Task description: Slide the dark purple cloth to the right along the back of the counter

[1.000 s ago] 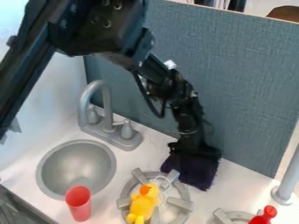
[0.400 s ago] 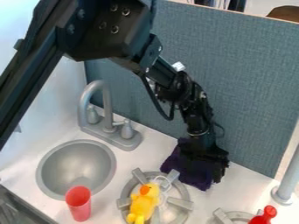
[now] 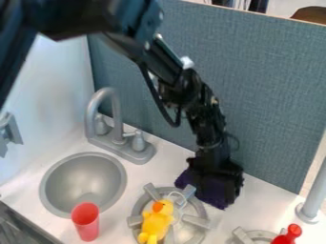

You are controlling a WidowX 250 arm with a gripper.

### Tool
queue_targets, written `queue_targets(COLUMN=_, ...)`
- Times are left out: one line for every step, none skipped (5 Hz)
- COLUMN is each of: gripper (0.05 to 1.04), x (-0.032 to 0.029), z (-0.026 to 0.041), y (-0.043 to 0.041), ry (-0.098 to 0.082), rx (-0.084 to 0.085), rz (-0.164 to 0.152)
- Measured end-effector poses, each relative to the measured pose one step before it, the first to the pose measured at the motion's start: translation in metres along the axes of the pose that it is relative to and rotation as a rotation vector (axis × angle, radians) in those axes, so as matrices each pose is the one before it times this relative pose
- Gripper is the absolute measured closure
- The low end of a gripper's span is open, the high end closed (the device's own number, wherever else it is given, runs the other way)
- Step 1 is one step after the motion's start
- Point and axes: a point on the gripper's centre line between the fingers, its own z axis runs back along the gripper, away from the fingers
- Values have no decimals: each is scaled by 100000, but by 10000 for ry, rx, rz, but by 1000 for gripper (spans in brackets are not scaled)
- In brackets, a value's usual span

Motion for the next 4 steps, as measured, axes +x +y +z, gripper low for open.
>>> queue_targets(gripper=83, x=-1845, z=3539, y=1760, ry=-341, rx=548, rz=-387)
queue_targets(gripper=83, x=-1469, z=2963, y=2319, ry=128, rx=964, rz=-284)
queue_targets(gripper=83, x=-1332, z=1233, y=1675, ry=517, rx=1176, rz=-298)
queue_targets(gripper=83, x=-177, z=154, y=405, ry=456, rx=99, rz=-146)
